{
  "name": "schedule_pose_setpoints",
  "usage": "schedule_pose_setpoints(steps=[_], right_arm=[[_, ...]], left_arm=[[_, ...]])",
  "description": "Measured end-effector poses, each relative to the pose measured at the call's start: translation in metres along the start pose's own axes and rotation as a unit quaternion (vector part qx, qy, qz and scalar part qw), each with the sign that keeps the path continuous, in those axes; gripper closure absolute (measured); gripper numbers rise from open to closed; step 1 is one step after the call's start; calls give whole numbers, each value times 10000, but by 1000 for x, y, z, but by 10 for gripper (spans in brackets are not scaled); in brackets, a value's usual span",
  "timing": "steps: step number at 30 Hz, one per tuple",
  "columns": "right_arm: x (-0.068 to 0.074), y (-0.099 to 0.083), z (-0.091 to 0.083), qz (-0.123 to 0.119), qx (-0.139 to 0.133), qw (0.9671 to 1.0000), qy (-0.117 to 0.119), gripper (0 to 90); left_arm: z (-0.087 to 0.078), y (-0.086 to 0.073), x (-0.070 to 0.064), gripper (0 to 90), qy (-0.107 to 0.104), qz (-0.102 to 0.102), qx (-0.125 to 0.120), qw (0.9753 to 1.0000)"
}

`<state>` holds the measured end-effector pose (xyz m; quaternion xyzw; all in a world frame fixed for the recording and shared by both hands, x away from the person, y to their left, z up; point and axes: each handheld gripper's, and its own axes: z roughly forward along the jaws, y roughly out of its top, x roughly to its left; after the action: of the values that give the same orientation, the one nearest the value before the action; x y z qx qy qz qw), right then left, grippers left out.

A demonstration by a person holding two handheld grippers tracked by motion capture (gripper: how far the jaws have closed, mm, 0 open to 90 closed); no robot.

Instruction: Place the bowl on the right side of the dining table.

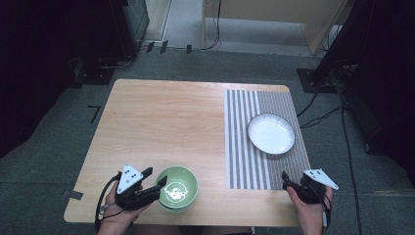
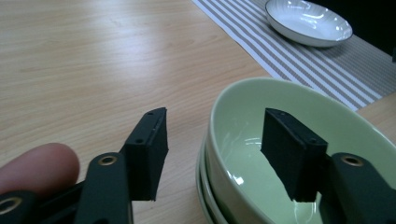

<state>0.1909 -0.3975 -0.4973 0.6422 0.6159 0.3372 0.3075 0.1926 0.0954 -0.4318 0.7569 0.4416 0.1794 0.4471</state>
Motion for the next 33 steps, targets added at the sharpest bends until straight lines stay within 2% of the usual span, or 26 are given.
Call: schedule_pose_setpoints(steps=[2,5,7,13,15,18,19,20,21,22,27,29,33], right_arm=[[2,1,-2,-22,-43,10000,38,204],[10,5,-5,-123,-126,9998,93,197],[14,7,-7,-128,-179,9997,107,194],[26,16,-14,-43,-386,9985,391,175],[31,19,-15,-78,-444,9979,458,175],[41,22,-16,-173,-481,9973,527,174],[44,24,-17,-210,-499,9969,567,174],[48,25,-18,-239,-519,9966,601,174],[51,26,-19,-283,-539,9963,601,174],[55,28,-20,-321,-565,9960,613,174],[69,35,-25,-300,-627,9936,888,182],[80,40,-28,-303,-643,9916,1077,203],[100,47,-30,-351,-621,9879,1378,222]], left_arm=[[1,0,-1,467,6,0,14,10000],[2,-2,-1,554,-133,-21,93,9999],[3,-2,-2,592,-107,22,148,9998],[8,-4,-5,653,-57,85,289,9995],[8,-5,-6,690,59,128,287,9995],[7,-5,-6,740,127,167,274,9994],[7,-5,-8,740,189,259,282,9991],[7,-5,-8,743,189,259,282,9991],[8,-5,-11,747,347,404,276,9982],[8,-5,-11,751,347,404,276,9982],[10,-6,-12,775,401,500,242,9977],[12,-6,-12,819,361,499,243,9978],[12,-6,-13,826,349,506,184,9979]])
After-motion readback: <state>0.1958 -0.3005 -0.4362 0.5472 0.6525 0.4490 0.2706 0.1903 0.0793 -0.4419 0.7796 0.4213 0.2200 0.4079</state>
